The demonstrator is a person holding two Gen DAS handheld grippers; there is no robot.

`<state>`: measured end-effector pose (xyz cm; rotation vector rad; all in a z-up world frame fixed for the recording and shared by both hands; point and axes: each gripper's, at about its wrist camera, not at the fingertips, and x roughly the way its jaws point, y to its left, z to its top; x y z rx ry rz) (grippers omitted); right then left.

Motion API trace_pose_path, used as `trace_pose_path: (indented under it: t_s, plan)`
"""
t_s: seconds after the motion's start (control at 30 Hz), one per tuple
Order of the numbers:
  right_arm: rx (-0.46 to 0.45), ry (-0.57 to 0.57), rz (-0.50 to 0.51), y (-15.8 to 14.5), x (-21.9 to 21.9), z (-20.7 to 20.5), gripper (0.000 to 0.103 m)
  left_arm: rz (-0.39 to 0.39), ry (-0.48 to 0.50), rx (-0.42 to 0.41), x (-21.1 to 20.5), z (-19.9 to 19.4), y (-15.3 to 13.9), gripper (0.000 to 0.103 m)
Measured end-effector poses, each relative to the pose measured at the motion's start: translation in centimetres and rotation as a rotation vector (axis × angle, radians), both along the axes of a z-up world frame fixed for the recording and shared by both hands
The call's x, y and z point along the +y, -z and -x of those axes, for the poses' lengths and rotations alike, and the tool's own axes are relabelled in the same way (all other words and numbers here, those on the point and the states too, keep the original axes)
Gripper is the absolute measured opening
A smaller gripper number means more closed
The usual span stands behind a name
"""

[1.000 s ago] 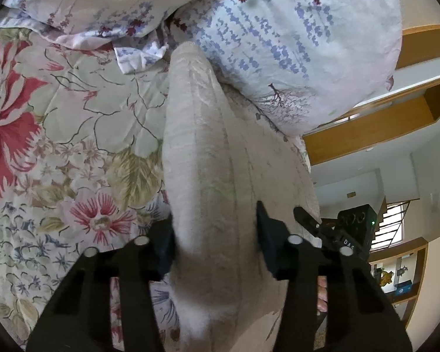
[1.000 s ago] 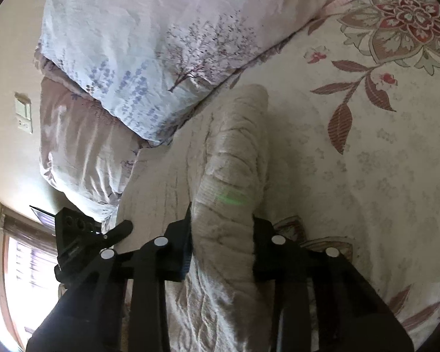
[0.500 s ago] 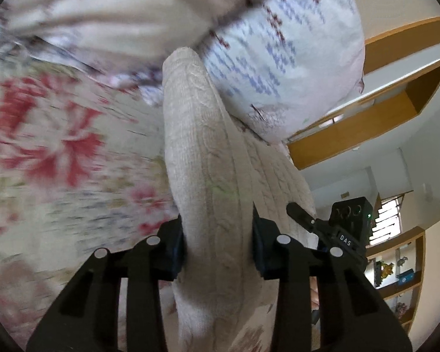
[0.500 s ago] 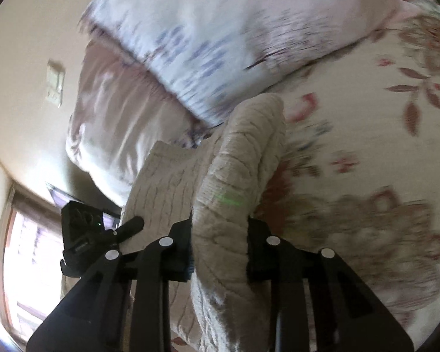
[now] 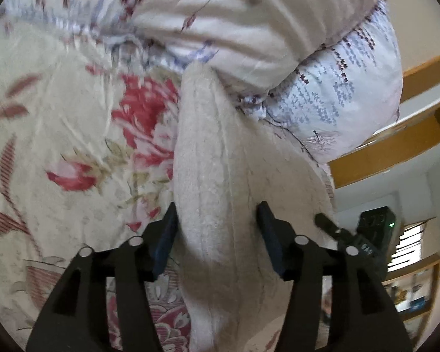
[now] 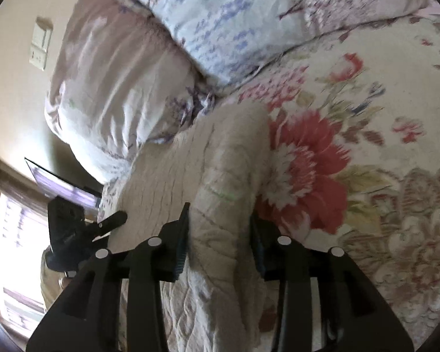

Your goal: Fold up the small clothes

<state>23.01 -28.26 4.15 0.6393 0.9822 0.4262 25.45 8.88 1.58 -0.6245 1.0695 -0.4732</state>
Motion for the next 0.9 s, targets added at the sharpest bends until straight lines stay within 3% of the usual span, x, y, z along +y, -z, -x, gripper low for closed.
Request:
trace_pose_path:
  t_s: [0.13,0.2,0.27,0.4,0.5,0.6,0.73,0.9]
  plan:
    - [-0.005,0.043,-0.026,-0.4,-1.0,-0.6,0.04,-0.085,-0.026,-0.095,0.0,0.9,-2.3,0.079]
    - [-0.003,0.06,-0.021,-0.4,-1.0,-1.2,0.039,-0.128,-0.025,-0.117,-0.3,1.2,-2.9,0.081]
    - [-0.034,0.056,0.012,-0.6,-0.3,-1.8,0.023,-0.159,-0.022,-0.121,-0.6,1.3,-3.0,0.081]
    - [-0.215,0.054,0.225,-3.2,1.4,-0.9,0.009,-0.205,-0.01,-0.114,-1.0,1.3,-2.4,0.081]
    - [-0.143,0.092,0.322,-2.1,1.1,-1.7,0.009,-0.256,-0.006,-0.108,-1.5,1.3,-1.9,0.081]
    - [-0.088,0.076,0.344,-0.7,1.1,-2.1,0.011,-0.278,0.0,-0.119,-1.8,1.4,-1.7,0.081]
    - [-0.147,0.089,0.358,-2.9,1.0,-0.4,0.028,-0.303,0.002,-0.138,-1.7,1.9,-2.1,0.082]
    - [-0.286,-0.03,0.339,-5.4,2.7,3.2,0.033,-0.368,0.009,-0.168,-2.0,2.6,-2.1,0.086]
